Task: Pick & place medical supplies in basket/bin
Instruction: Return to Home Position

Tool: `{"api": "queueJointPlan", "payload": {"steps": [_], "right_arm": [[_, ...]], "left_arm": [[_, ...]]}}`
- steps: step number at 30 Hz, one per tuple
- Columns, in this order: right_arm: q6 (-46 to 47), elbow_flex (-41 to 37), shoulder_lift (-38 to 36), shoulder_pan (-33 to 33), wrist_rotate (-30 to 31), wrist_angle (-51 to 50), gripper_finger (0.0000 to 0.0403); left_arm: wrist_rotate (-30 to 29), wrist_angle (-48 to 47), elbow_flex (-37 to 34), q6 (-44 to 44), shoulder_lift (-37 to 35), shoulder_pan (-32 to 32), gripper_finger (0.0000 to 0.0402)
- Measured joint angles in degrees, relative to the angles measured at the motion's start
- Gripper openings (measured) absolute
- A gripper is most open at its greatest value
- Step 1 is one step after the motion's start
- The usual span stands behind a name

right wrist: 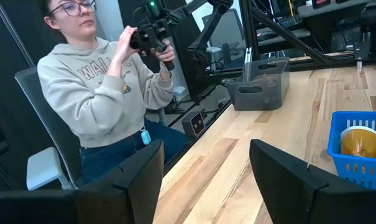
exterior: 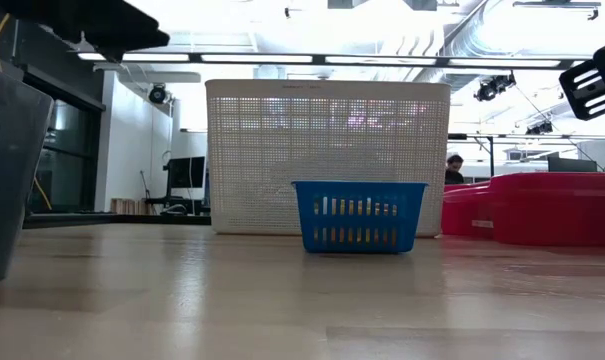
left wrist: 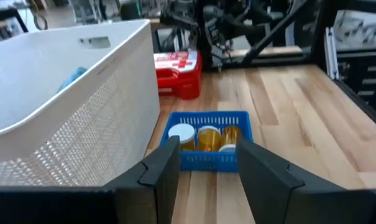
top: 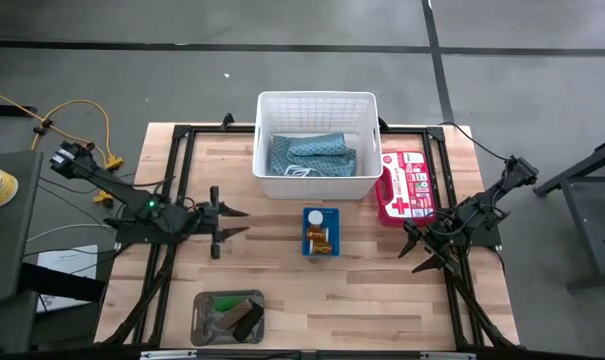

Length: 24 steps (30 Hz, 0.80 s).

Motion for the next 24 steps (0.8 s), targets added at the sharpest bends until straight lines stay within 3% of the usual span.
{"api": "queueJointPlan", "payload": {"steps": [7,24], "right_arm": [[0.0,0.0,0.0,0.0,0.0,0.0,0.0226],[0.0,0.0,0.0,0.0,0.0,0.0,0.0226]], "left_arm": [[0.0,6.7,-6.5,1.7,-4.7,0.0,0.015],[0.1,7.0,-10.7,3.3,-16.0,0.0,0.015]]}}
